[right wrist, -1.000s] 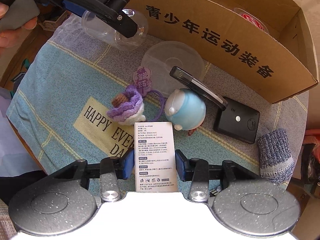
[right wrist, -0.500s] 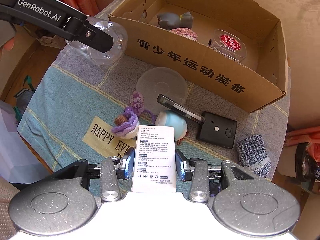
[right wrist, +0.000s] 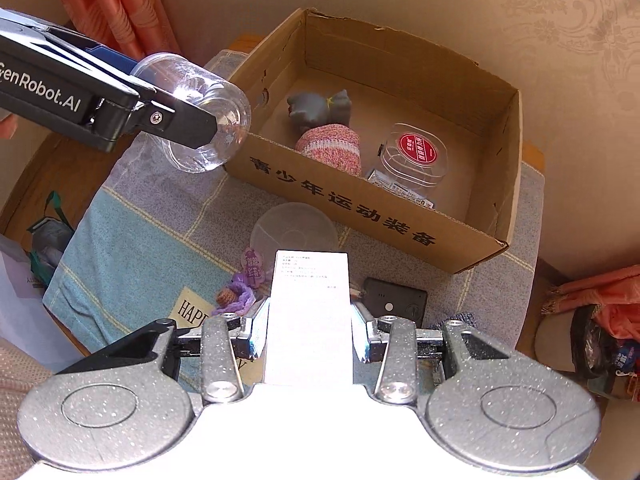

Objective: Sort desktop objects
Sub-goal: 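Carry the clear bottle and card box over the cardboard box with both tools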

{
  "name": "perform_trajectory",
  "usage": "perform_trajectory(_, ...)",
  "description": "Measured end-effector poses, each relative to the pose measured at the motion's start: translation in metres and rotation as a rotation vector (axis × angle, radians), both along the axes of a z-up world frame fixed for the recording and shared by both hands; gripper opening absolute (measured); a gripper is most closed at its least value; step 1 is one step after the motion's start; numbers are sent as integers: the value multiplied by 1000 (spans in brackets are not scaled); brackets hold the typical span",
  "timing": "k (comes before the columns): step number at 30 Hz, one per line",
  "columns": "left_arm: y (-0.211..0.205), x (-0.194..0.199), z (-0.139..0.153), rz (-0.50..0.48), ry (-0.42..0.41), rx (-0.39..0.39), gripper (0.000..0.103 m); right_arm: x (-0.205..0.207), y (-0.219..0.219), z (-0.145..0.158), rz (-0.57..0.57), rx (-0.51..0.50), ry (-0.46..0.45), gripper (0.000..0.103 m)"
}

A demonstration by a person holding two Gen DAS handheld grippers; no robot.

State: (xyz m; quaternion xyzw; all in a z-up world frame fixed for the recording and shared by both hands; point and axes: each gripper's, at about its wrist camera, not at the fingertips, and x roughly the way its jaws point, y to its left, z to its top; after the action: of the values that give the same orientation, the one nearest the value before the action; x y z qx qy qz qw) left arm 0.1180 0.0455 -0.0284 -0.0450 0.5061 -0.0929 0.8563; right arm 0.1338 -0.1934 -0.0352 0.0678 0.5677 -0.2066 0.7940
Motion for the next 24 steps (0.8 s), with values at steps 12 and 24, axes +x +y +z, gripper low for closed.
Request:
perform_trajectory(12, 0, 32, 9, -22, -44, 24, 90, 19, -22, 29, 38, -58, -27, 46)
perform_trajectory(24, 3, 56, -1, -4, -22, 24, 91, 39, -47, 44, 47, -50, -42, 46)
